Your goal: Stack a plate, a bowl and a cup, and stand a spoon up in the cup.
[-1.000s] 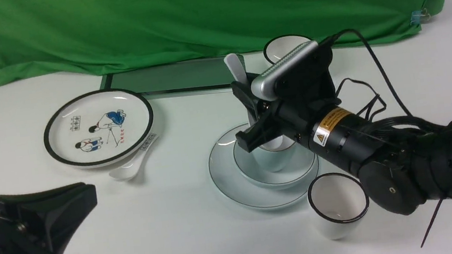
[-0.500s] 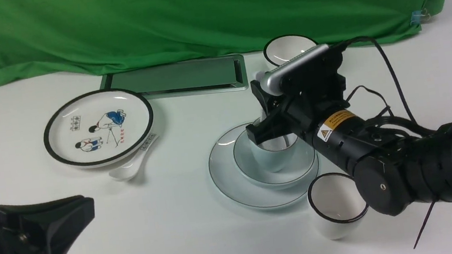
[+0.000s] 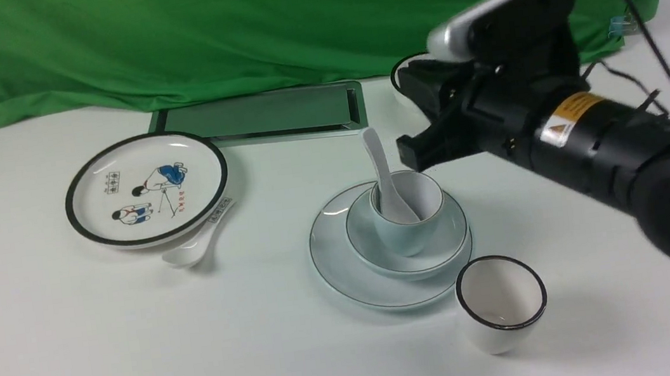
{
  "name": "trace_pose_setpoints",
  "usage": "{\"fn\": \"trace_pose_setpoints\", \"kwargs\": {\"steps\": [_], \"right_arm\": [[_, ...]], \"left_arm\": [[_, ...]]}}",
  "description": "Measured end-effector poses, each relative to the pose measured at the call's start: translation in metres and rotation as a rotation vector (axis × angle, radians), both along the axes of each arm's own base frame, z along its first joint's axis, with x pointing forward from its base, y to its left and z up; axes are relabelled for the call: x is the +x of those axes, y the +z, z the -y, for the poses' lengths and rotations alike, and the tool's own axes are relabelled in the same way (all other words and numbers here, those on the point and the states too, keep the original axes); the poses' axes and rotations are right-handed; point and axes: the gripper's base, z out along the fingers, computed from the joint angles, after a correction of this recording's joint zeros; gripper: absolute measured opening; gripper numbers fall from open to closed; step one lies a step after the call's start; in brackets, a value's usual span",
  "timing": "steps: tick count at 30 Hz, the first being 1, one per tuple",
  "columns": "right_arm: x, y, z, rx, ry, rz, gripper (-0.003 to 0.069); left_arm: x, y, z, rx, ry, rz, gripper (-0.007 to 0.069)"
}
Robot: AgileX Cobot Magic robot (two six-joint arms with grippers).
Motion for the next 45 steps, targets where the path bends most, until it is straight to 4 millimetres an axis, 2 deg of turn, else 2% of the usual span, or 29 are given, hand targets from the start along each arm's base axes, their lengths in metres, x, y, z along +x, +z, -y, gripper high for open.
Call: {"fn": "trace_pose_setpoints", "kwargs": {"steps": [2, 4, 5, 7, 8, 12, 16, 19, 24, 36, 39, 43, 44, 45], "right_arm": [[-0.027, 0.031, 0.016, -0.025, 0.039, -0.002, 0.0013], [-0.036, 0.040, 0.021, -0.031, 0.052, -0.001, 0.0012], [-0.053, 0.055, 0.032, -0.025, 0.068, 0.010, 0.0012], [-0.072, 0.067, 0.045, -0.010, 0.078, 0.030, 0.0012], [-0.072, 0.066, 0.045, -0.014, 0.078, 0.025, 0.0012], [-0.112, 0.075, 0.073, 0.030, 0.084, 0.089, 0.0014], [-0.139, 0.066, 0.093, 0.054, 0.085, 0.121, 0.0021], [-0.152, 0.059, 0.103, 0.061, 0.087, 0.132, 0.0029], [-0.159, 0.050, 0.108, 0.060, 0.087, 0.130, 0.0034], [-0.158, 0.043, 0.107, 0.063, 0.087, 0.095, 0.0066], [-0.160, 0.027, 0.109, 0.081, 0.074, 0.079, 0.0014], [-0.166, -0.004, 0.125, 0.093, -0.011, 0.147, 0.0010], [-0.166, -0.003, 0.127, 0.098, -0.018, 0.156, 0.0010], [-0.168, -0.017, 0.135, 0.092, -0.075, 0.161, 0.0010]], "left_arm": [[-0.016, 0.002, -0.011, -0.044, 0.004, 0.126, -0.0006], [-0.021, 0.002, -0.014, -0.066, 0.003, 0.173, -0.0006], [-0.028, 0.004, -0.018, -0.099, 0.001, 0.250, -0.0006], [-0.034, 0.007, -0.022, -0.130, -0.001, 0.313, -0.0006], [-0.034, 0.008, -0.022, -0.132, -0.001, 0.319, -0.0006], [-0.038, 0.009, -0.024, -0.152, -0.003, 0.359, -0.0006], [-0.038, 0.007, -0.024, -0.149, -0.003, 0.354, -0.0006], [-0.038, 0.007, -0.024, -0.149, -0.003, 0.354, -0.0006], [-0.038, 0.007, -0.024, -0.149, -0.003, 0.355, -0.0006], [-0.038, 0.007, -0.024, -0.149, -0.003, 0.355, -0.0006], [-0.038, 0.007, -0.024, -0.149, -0.003, 0.355, -0.0006], [-0.038, 0.007, -0.024, -0.148, -0.004, 0.355, -0.0006], [-0.038, 0.007, -0.024, -0.148, -0.004, 0.355, -0.0006], [-0.038, 0.007, -0.024, -0.145, -0.005, 0.356, -0.0006]]}}
